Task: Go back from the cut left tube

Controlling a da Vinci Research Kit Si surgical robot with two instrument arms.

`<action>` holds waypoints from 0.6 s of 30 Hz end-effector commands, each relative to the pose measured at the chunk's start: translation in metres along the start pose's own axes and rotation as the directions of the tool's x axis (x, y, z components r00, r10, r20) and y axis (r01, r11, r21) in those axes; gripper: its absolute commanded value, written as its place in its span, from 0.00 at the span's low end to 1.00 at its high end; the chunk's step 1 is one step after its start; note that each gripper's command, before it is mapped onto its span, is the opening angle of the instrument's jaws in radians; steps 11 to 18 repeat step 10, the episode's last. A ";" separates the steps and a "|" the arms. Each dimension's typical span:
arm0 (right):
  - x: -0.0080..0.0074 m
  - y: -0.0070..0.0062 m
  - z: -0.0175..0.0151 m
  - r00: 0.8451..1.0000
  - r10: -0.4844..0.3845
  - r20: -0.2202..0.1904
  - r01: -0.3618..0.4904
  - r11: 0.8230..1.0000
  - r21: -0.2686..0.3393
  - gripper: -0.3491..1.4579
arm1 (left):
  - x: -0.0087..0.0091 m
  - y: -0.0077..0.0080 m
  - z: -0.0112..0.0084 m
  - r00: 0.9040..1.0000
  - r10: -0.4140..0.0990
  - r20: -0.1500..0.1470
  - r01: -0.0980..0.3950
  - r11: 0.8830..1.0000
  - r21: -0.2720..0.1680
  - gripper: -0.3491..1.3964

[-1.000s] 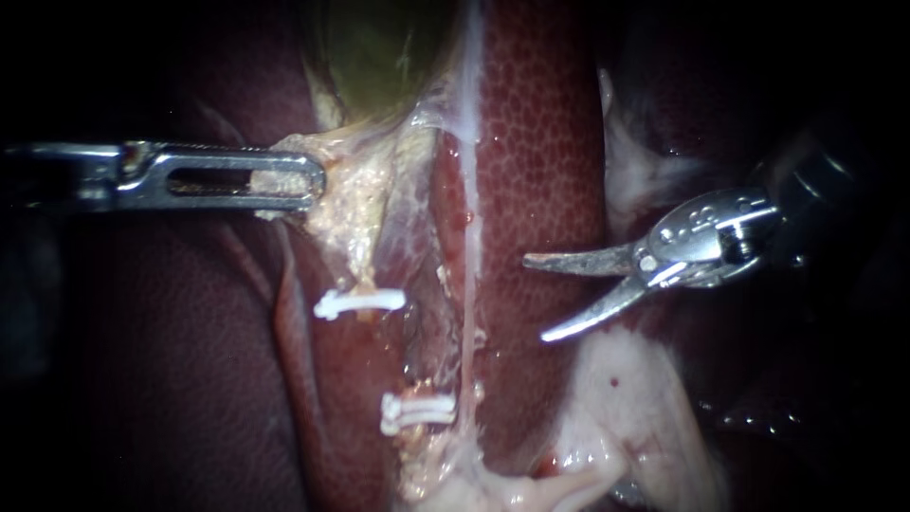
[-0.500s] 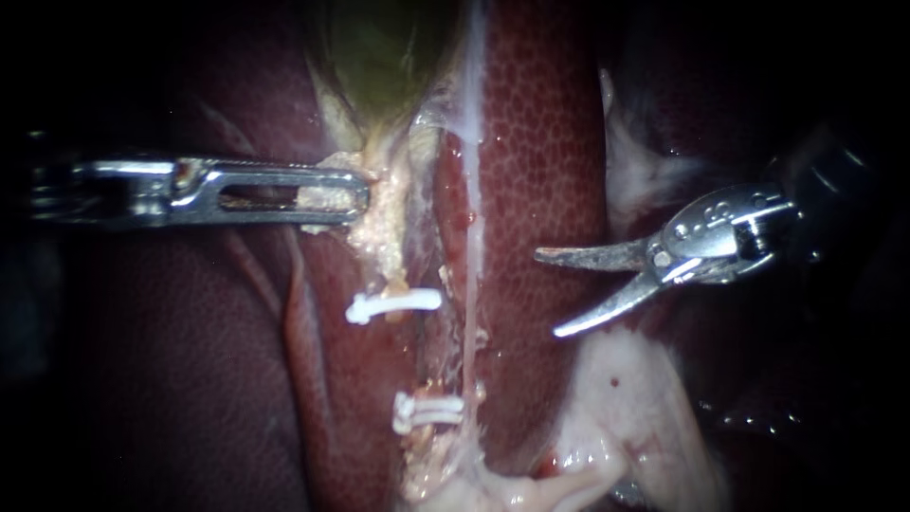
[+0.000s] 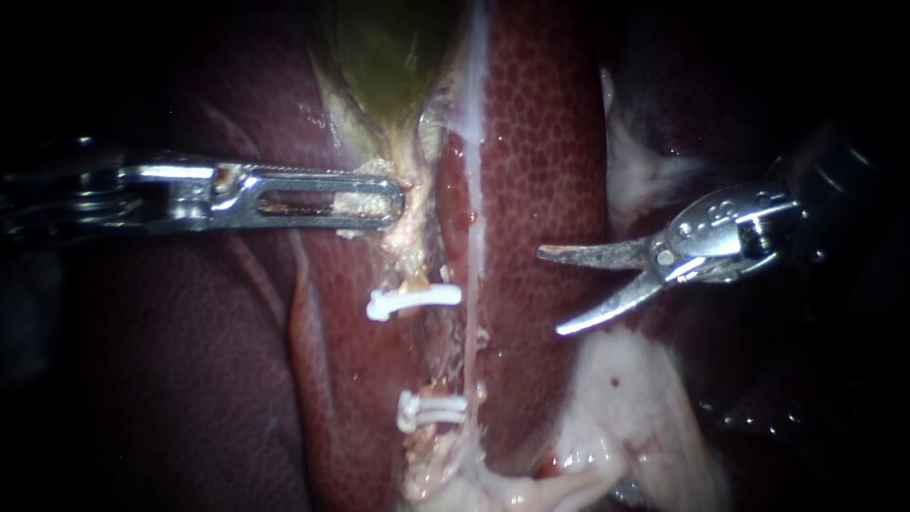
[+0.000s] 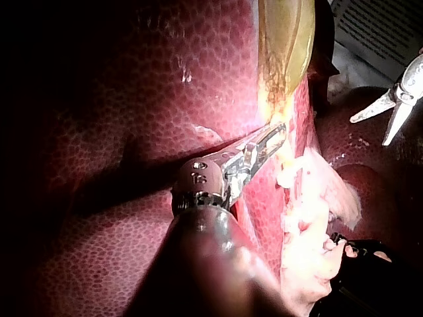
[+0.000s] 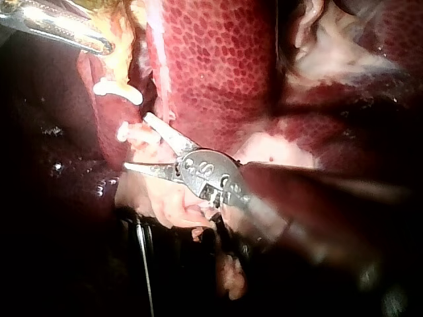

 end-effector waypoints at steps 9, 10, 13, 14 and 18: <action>0.0002 -0.0001 -0.0002 1.000 0.001 -0.003 -0.001 1.000 0.000 0.99 | 0.0000 -0.0001 0.0000 1.000 0.000 0.000 0.000 1.000 0.002 0.00; 0.0001 -0.0001 -0.0001 1.000 0.012 -0.003 -0.012 1.000 0.000 0.99 | 0.0000 -0.0001 -0.0001 1.000 0.000 -0.001 0.000 1.000 0.003 0.00; 0.0001 -0.0001 -0.0001 1.000 0.012 -0.003 -0.012 1.000 0.000 0.99 | 0.0000 -0.0001 -0.0001 1.000 0.000 -0.001 0.000 1.000 0.003 0.00; 0.0001 -0.0001 -0.0001 1.000 0.012 -0.003 -0.012 1.000 0.000 0.99 | 0.0000 -0.0001 -0.0001 1.000 0.000 -0.001 0.000 1.000 0.003 0.00; 0.0001 -0.0001 -0.0001 1.000 0.012 -0.003 -0.012 1.000 0.000 0.99 | 0.0000 -0.0001 -0.0001 1.000 0.000 -0.001 0.000 1.000 0.003 0.00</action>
